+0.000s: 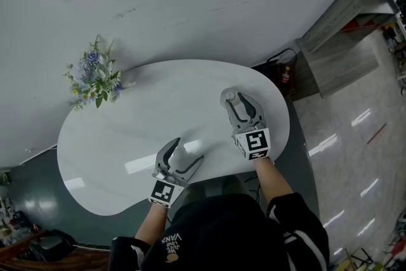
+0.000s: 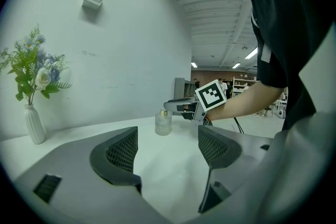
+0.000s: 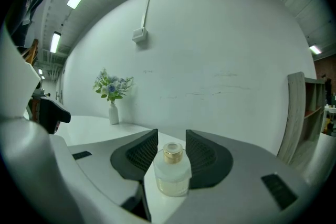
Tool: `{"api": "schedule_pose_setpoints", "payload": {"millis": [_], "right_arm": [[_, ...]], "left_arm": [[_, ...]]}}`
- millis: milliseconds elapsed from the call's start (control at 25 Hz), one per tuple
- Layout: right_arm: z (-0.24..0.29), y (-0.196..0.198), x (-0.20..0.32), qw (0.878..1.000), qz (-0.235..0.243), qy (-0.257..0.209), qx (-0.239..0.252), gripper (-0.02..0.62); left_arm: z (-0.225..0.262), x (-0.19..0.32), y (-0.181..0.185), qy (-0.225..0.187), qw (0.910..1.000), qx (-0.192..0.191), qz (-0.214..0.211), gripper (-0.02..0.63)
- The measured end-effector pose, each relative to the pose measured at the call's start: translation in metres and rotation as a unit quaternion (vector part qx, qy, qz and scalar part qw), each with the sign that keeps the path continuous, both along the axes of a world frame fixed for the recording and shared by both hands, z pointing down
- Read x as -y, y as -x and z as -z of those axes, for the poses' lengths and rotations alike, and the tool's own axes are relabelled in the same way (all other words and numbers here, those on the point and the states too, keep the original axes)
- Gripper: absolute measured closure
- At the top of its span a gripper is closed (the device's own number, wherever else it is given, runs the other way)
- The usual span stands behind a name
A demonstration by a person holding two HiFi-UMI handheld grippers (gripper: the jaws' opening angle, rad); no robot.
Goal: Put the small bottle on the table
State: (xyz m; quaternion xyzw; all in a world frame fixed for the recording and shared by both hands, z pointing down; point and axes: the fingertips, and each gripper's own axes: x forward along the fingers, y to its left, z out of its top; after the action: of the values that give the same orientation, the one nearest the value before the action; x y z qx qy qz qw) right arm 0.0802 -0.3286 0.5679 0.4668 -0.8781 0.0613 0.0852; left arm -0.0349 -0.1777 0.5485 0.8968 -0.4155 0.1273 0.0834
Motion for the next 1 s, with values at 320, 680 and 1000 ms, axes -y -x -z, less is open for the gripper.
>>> {"api": "schedule_pose_setpoints", "payload": {"millis": [320, 680, 1000], "right_arm": [[0.025, -0.011, -0.023, 1.000, -0.026, -0.011, 0.010, 0.445], [0.065, -0.009, -0.060, 0.998, -0.047, -0.039, 0.014, 0.484], [0.084, 0.001, -0.104, 0.997, -0.064, -0.043, 0.024, 0.518]], "left_arm": [[0.020, -0.003, -0.011, -0.022, 0.9988, -0.001, -0.043, 0.230], [0.044, -0.013, -0.013, -0.051, 0.9947, -0.011, -0.089, 0.253], [0.064, -0.026, -0.005, -0.077, 0.9905, -0.021, -0.112, 0.366]]}}
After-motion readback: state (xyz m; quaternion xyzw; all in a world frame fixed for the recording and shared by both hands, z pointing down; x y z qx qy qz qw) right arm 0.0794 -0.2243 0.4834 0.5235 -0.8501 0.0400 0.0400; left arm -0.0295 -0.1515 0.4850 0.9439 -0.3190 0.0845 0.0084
